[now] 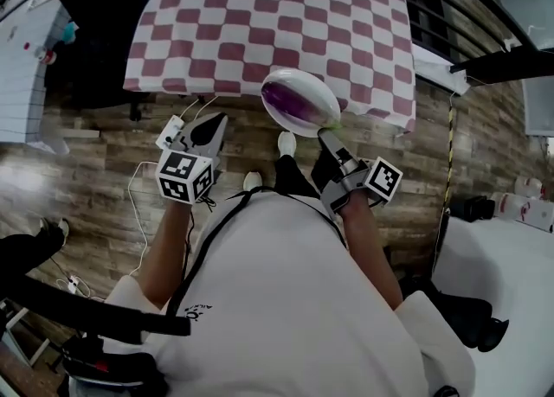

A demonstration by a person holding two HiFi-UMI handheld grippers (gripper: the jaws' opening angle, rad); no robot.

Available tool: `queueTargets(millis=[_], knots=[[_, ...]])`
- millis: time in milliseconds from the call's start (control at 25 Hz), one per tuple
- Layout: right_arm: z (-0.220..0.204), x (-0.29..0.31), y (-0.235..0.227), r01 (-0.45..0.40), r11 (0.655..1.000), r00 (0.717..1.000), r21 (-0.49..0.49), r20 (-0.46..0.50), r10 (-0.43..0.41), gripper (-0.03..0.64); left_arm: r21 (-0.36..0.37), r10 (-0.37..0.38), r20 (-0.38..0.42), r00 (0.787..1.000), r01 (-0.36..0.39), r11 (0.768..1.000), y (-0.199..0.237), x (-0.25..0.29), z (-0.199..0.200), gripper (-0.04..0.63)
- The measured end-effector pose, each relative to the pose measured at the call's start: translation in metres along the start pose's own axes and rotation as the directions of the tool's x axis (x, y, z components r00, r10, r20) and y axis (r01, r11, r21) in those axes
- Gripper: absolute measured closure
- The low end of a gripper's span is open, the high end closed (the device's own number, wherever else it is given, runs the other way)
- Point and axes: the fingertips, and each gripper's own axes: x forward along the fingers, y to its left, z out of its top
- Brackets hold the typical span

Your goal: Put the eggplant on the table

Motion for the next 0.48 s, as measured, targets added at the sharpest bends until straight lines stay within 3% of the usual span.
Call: queueTargets(millis=[480], knots=[[0.085,0.058,-0.001,-0.001,1.0,0.996,-0.015,-0.093,-0.001,0.592,-0.012,0.057,0.041,0.998,-0.056,0.998,0.016,0.082,0.06,0.592]])
